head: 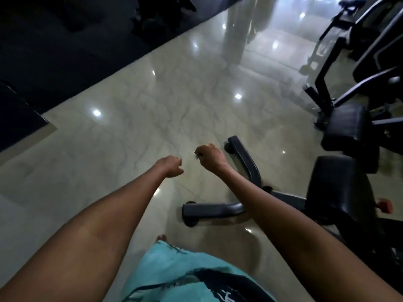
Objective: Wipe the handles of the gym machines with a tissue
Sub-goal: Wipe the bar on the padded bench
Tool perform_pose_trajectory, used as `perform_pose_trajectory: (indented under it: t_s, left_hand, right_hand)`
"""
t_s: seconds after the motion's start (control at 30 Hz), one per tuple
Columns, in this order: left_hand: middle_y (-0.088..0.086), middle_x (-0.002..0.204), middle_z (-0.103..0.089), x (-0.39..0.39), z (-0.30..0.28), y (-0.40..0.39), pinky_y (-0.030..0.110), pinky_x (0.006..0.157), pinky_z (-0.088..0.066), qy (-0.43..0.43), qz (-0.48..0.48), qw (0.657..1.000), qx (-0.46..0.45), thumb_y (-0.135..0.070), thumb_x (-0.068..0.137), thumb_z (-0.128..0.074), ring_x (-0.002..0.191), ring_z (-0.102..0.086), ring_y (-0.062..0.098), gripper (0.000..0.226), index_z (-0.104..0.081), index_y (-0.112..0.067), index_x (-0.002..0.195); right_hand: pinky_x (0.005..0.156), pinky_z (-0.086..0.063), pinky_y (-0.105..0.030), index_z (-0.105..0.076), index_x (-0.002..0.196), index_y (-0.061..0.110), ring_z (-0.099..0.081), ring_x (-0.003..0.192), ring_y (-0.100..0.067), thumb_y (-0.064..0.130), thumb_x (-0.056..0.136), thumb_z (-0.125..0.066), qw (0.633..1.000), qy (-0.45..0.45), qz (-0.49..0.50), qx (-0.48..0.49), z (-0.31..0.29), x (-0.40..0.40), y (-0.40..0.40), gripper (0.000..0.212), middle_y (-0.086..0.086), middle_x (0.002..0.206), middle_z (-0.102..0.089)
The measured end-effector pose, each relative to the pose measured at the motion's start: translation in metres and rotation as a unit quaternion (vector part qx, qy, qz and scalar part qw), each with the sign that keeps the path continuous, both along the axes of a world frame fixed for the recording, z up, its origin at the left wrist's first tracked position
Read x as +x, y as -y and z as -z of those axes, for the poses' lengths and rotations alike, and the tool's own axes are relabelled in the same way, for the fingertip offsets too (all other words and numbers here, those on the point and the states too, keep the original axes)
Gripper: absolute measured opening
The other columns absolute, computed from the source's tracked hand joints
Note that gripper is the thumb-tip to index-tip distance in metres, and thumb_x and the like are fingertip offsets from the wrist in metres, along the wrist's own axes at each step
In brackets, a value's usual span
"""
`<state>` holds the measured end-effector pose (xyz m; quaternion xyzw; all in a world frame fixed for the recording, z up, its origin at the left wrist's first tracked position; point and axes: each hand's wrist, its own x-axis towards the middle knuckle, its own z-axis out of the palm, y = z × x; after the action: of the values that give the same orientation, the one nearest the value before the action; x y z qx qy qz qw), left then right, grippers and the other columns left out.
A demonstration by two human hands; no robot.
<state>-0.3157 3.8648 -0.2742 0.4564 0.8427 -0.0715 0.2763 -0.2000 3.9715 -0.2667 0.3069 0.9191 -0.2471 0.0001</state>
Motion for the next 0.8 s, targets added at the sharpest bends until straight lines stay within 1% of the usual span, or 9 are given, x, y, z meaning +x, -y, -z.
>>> perform_pose_trajectory:
  t_s: [0.07, 0.13, 0.23, 0.3, 0.4, 0.5, 0.57, 0.7, 0.8]
  left_hand:
    - [0.012, 0.127, -0.056, -0.042, -0.007, 0.003, 0.032, 0.088, -0.045, -0.010, 0.022, 1.000, -0.008, -0.028, 0.092, -0.050, 0.112, -0.055, 0.027, 0.034, -0.058, -0.009, 0.119]
    - [0.013, 0.119, -0.061, -0.078, -0.013, 0.006, 0.032, 0.083, -0.047, -0.016, 0.038, 0.999, -0.018, -0.026, 0.092, -0.050, 0.104, -0.058, 0.028, 0.029, -0.062, -0.007, 0.110]
    - [0.013, 0.119, -0.061, -0.125, -0.020, 0.002, 0.032, 0.085, -0.046, -0.026, 0.061, 0.998, -0.022, -0.025, 0.093, -0.050, 0.107, -0.058, 0.028, 0.030, -0.062, -0.007, 0.112]
    - [0.013, 0.119, -0.061, -0.145, -0.022, -0.005, 0.032, 0.085, -0.046, -0.028, 0.076, 0.996, -0.021, -0.025, 0.092, -0.050, 0.107, -0.058, 0.029, 0.028, -0.062, -0.006, 0.111]
    - [0.014, 0.115, -0.063, -0.161, -0.018, -0.025, 0.033, 0.084, -0.046, -0.024, 0.114, 0.993, -0.017, -0.024, 0.090, -0.050, 0.103, -0.059, 0.029, 0.025, -0.063, -0.007, 0.102]
    - [0.011, 0.122, -0.059, -0.169, -0.013, -0.051, 0.031, 0.088, -0.043, -0.013, 0.149, 0.989, -0.002, -0.025, 0.092, -0.049, 0.111, -0.055, 0.028, 0.027, -0.061, -0.010, 0.111]
    - [0.012, 0.124, -0.059, -0.175, -0.010, -0.072, 0.031, 0.089, -0.042, -0.013, 0.175, 0.985, 0.005, -0.024, 0.093, -0.048, 0.112, -0.055, 0.029, 0.027, -0.061, -0.009, 0.112]
    - [0.014, 0.126, -0.058, -0.184, -0.009, -0.126, 0.037, 0.100, -0.037, -0.016, 0.222, 0.975, -0.009, -0.021, 0.094, -0.048, 0.116, -0.054, 0.031, 0.027, -0.062, -0.006, 0.111]
    - [0.014, 0.125, -0.059, -0.192, -0.013, -0.181, 0.035, 0.094, -0.042, -0.031, 0.268, 0.963, -0.018, -0.020, 0.093, -0.048, 0.114, -0.055, 0.032, 0.027, -0.062, -0.006, 0.110]
  right_hand:
    - [0.082, -0.049, -0.032, -0.069, 0.106, 0.014, -0.062, 0.100, -0.027, 0.009, 0.087, -0.050, 1.000, -0.002, 0.003, -0.001, -0.002, -0.041, 0.004, 0.028, -0.010, 0.108, -0.068]
    - [0.080, -0.049, -0.032, -0.068, 0.109, 0.016, -0.062, 0.101, -0.027, 0.011, 0.088, -0.050, 1.000, -0.002, 0.009, -0.006, -0.003, -0.076, 0.008, 0.028, -0.008, 0.111, -0.067]
    - [0.073, -0.043, -0.027, -0.065, 0.114, 0.018, -0.061, 0.104, -0.026, 0.012, 0.091, -0.048, 0.999, 0.019, 0.028, -0.001, -0.004, -0.114, 0.010, 0.029, -0.008, 0.116, -0.064]
    - [0.076, -0.044, -0.029, -0.065, 0.115, 0.018, -0.060, 0.105, -0.027, 0.012, 0.091, -0.048, 0.999, 0.024, 0.044, 0.000, -0.006, -0.127, 0.010, 0.030, -0.009, 0.118, -0.063]
    - [0.083, -0.048, -0.034, -0.066, 0.113, 0.016, -0.060, 0.105, -0.029, 0.011, 0.089, -0.049, 0.997, 0.027, 0.072, -0.015, -0.005, -0.137, 0.000, 0.030, -0.011, 0.117, -0.064]
    - [0.083, -0.051, -0.035, -0.068, 0.110, 0.017, -0.062, 0.101, -0.030, 0.011, 0.088, -0.050, 0.994, 0.045, 0.097, -0.010, -0.002, -0.143, -0.023, 0.028, -0.011, 0.114, -0.065]
    - [0.083, -0.050, -0.035, -0.068, 0.110, 0.018, -0.062, 0.102, -0.029, 0.013, 0.088, -0.050, 0.992, 0.050, 0.117, 0.000, -0.003, -0.147, -0.045, 0.028, -0.010, 0.114, -0.065]
    - [0.084, -0.049, -0.032, -0.069, 0.109, 0.018, -0.062, 0.103, -0.026, 0.013, 0.089, -0.053, 0.986, 0.028, 0.165, -0.001, 0.000, -0.156, -0.098, 0.026, -0.008, 0.114, -0.067]
    - [0.079, -0.046, -0.026, -0.070, 0.108, 0.016, -0.064, 0.098, -0.024, 0.015, 0.089, -0.056, 0.980, 0.010, 0.200, -0.003, 0.003, -0.155, -0.142, 0.022, -0.007, 0.111, -0.068]
